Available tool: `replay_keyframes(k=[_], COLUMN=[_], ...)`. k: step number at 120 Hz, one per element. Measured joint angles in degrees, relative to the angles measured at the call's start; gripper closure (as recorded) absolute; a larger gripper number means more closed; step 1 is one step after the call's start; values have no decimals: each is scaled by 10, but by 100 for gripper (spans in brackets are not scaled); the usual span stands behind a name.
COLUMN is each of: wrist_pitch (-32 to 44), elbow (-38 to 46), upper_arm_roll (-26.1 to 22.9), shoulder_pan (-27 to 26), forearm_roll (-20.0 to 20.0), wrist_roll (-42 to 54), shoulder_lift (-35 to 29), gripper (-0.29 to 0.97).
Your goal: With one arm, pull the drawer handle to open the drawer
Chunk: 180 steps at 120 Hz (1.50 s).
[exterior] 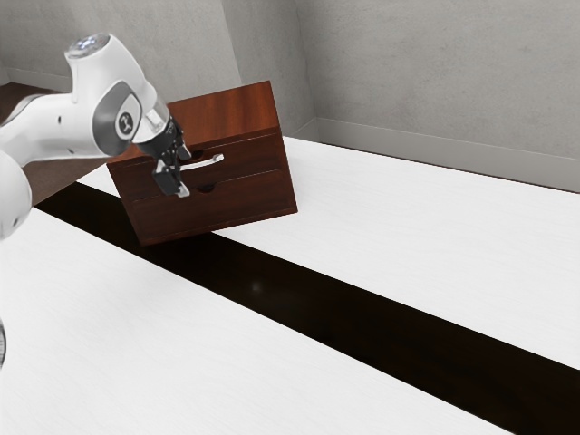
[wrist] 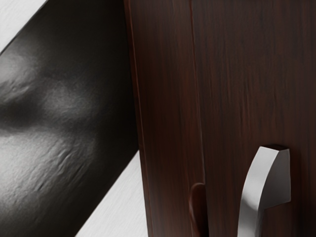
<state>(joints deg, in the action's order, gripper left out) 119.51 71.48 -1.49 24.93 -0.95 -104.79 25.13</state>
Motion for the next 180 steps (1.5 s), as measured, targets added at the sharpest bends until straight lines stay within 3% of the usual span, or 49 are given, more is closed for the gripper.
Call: replay_keyframes(k=[32, 93, 180], wrist_pitch=[8, 21, 42], elbow=[6, 30, 166], upper_arm_roll=[0, 1, -1], shoulder_pan=[-3, -7, -26], forearm_roll=[4, 13, 12], wrist_roll=[-7, -14, -19], shoulder_lift=[0, -9, -114], gripper=[28, 50, 57])
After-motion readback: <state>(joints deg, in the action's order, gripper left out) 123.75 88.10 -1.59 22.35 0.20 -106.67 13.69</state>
